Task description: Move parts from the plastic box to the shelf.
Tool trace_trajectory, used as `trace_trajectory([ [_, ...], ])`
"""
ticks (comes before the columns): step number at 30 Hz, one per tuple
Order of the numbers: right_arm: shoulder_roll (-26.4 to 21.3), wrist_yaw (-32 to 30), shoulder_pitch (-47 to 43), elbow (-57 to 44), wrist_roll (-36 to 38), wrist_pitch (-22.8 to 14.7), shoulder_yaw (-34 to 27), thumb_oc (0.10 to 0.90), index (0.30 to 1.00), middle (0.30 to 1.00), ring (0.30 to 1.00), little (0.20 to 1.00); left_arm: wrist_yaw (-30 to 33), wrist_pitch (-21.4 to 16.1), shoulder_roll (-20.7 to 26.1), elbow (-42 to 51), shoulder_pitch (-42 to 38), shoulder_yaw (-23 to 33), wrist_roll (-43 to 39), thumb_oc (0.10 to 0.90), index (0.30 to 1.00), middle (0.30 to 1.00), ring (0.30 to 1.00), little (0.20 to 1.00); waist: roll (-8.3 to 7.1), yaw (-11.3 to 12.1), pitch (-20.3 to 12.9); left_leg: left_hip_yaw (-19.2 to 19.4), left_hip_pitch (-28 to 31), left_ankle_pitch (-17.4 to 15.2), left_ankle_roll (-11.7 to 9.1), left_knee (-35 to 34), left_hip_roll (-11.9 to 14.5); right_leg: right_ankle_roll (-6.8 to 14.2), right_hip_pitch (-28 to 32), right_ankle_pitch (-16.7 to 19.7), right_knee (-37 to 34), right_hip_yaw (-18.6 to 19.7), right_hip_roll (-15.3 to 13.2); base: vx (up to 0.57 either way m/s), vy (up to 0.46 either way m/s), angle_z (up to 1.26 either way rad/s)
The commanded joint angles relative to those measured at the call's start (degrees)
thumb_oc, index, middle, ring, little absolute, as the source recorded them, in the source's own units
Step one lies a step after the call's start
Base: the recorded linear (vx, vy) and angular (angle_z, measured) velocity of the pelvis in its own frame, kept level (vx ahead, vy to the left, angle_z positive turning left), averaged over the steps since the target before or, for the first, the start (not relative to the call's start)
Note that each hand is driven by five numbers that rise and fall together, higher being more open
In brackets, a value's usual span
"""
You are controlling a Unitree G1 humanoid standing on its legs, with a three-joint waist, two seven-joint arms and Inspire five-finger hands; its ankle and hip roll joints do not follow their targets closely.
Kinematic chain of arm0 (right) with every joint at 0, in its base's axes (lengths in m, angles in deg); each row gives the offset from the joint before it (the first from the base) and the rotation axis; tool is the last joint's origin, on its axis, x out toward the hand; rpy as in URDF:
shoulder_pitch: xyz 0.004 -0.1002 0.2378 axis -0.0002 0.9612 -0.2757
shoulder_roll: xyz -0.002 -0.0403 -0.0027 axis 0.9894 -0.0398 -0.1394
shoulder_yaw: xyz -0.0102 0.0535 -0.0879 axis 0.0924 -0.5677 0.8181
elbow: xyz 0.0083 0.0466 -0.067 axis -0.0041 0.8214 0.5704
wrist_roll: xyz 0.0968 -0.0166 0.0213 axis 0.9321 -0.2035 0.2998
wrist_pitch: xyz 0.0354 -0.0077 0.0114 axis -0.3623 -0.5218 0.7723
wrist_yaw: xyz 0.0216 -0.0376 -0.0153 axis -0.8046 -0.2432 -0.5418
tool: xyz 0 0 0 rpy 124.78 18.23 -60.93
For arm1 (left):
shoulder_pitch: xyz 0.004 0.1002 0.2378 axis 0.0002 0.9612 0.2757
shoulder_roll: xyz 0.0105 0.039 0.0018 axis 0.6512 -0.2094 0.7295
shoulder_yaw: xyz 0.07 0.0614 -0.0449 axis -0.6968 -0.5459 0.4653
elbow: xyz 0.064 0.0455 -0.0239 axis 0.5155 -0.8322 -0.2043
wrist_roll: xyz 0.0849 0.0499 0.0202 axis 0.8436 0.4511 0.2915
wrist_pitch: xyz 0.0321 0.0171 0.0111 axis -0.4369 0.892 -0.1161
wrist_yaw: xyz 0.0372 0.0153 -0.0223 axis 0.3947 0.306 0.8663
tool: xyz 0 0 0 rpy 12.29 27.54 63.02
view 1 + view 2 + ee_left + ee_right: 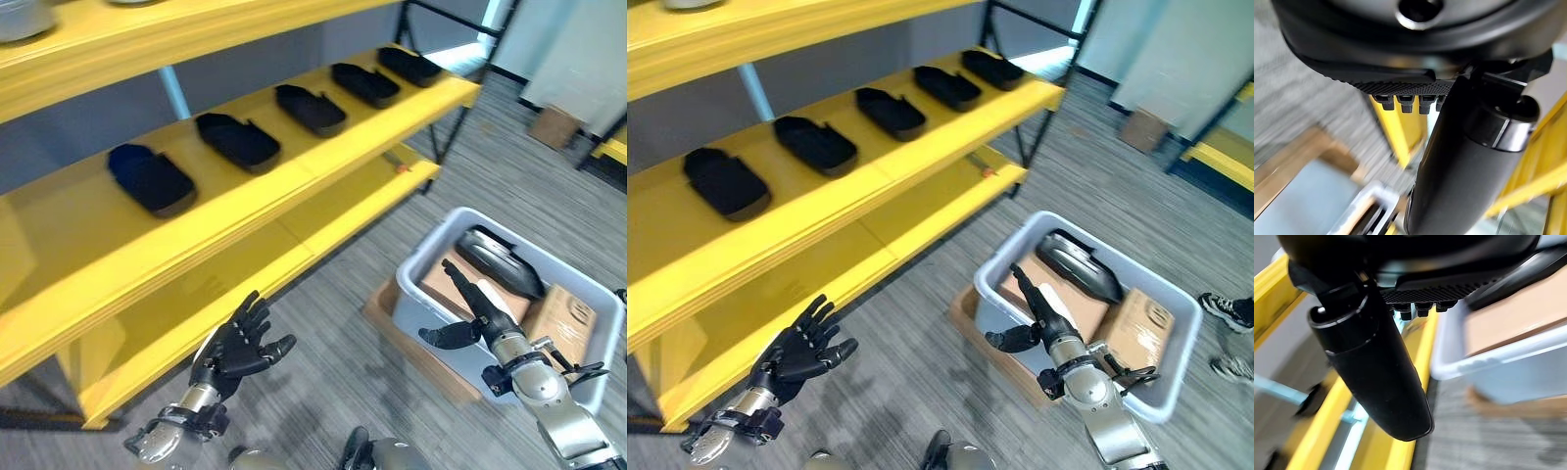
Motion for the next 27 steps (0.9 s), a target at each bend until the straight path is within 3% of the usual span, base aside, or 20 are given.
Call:
trace_trajectory([
  [1,-1.3,-3.3,-3.6,-2.8,-5.4,-4.5,-5.7,0.900,1.000,1.000,1.000,1.000,-2.3,-4.3,0.5,6.8,-1.0,3.3,-3.1,0.900,1.000,1.000,1.000,1.000,-1.26,-1.2,0.0,1.5,-2.3,-1.3,1.6,2.1,-1.1,10.7,11.0,-1.3,-5.4,-3.9,-10.2,-0.04,-0.129,-0.49],
  [8,-1.2,-9.4,-3.2,0.3,-12.1,-3.8,-8.3,0.900,1.000,1.000,1.000,1.000,-4.2,-1.6,0.3,7.5,-1.5,2.8,-3.4,0.900,1.000,1.000,1.000,1.000,-1.02,-3.0,-0.5,1.3,-0.5,-2.9,2.0,1.8,-1.7,10.0,8.9,-1.5,-4.3,-2.0,-10.1,-0.02,-0.130,-0.15],
  [15,-1.7,-8.6,-4.7,2.1,-15.5,-5.6,-8.1,0.900,1.000,1.000,1.000,1.000,-4.2,-0.6,-0.4,8.0,-5.0,1.0,-5.6,0.900,1.000,1.000,1.000,1.000,-0.72,-4.9,-0.9,0.9,0.7,-3.8,1.9,2.3,-1.4,8.5,6.5,-2.7,-2.3,0.1,-9.0,-0.02,-0.192,-0.16],
  [19,-3.5,-5.6,-7.6,1.4,-16.0,-9.0,-5.3,0.900,1.000,1.000,1.000,1.000,-2.7,-1.2,-1.9,7.5,-9.9,-1.6,-6.3,0.900,1.000,1.000,1.000,1.000,-0.65,-6.2,-1.1,0.6,1.4,-1.8,0.6,2.8,0.5,6.8,4.8,-4.2,-0.6,1.6,-6.7,-0.03,-0.268,-0.32],
  [23,-4.2,-4.1,-12.4,1.6,-16.5,-9.5,-0.6,0.900,1.000,1.000,1.000,1.000,0.8,-1.8,-3.4,6.8,-15.2,-4.8,-3.6,0.900,1.000,1.000,1.000,1.000,-0.33,-6.8,-1.3,0.2,2.0,1.5,-1.4,2.6,2.9,5.7,3.0,-5.5,1.6,2.1,-5.4,-0.04,-0.229,-0.35],
  [26,-2.9,-3.4,-15.4,2.6,-16.2,-11.1,3.7,0.900,1.000,1.000,1.000,1.000,3.8,-2.9,-4.5,5.2,-17.9,-6.3,-2.9,0.900,1.000,1.000,1.000,1.000,-0.15,-5.8,-1.3,-4.1,1.2,2.8,-2.1,2.1,2.4,5.2,2.6,-6.5,3.1,3.2,-4.4,0.03,-0.163,-0.34],
  [27,-2.4,-2.4,-16.3,3.1,-15.5,-12.4,5.3,0.900,1.000,1.000,1.000,1.000,5.2,-3.2,-4.4,4.7,-18.1,-6.2,-2.8,0.900,1.000,1.000,1.000,1.000,-0.16,-5.1,-1.1,-6.6,0.8,0.8,-1.2,2.0,0.1,5.5,2.8,-6.4,3.3,3.7,-4.7,0.15,-0.103,-0.59],
])
